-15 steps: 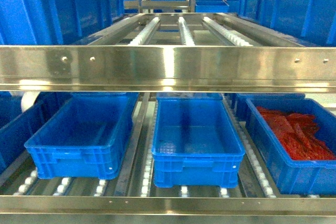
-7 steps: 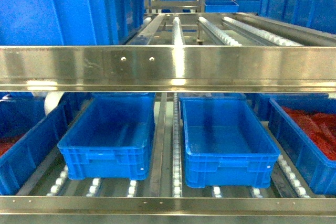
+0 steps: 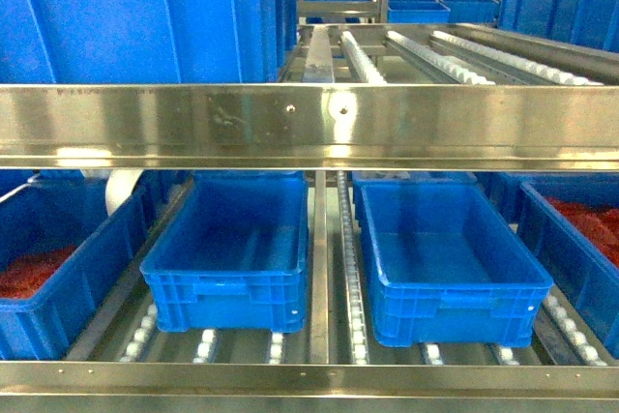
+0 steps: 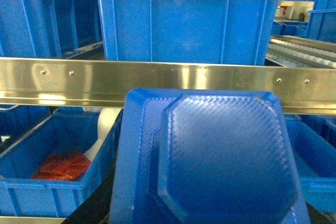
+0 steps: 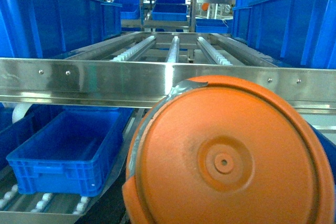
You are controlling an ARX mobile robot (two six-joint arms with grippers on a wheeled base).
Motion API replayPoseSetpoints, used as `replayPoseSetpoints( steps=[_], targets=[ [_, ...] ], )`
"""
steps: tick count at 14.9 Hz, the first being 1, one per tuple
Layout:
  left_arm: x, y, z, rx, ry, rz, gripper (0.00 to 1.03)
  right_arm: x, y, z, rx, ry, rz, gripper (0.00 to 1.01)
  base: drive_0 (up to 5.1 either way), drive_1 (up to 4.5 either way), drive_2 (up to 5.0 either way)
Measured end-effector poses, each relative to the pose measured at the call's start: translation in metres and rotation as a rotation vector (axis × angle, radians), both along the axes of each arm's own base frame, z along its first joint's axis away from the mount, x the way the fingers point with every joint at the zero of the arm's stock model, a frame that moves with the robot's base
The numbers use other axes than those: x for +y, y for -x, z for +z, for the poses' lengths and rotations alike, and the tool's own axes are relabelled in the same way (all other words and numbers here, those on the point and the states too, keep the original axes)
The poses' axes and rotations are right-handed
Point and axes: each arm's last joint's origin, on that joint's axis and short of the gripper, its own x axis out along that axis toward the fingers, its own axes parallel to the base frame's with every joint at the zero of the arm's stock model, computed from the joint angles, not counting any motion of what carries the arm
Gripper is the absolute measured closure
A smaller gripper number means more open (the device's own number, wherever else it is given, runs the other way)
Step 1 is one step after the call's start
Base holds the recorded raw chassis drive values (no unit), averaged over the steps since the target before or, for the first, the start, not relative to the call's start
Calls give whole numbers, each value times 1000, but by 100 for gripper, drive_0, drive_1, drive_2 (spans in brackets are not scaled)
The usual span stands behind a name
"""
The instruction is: Sort blue parts and orange caps into right shelf containers
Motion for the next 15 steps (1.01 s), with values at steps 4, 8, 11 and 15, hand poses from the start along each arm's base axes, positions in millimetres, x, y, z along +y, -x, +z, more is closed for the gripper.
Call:
replayPoseSetpoints(
  steps=[4,8,11,15],
  targets=[
    [0,0,0,0,0,0,60,0,0,0,0,0,0,57,-375,181,181],
    [0,0,0,-5,0,0,60,0,0,0,-3,0,0,57,0,0,0],
    [0,0,0,-3,0,1,60,0,0,0,-3,0,-2,57,0,0,0],
    [0,0,0,-1,-1,1,60,0,0,0,0,0,-2,57,0,0,0]
  ],
)
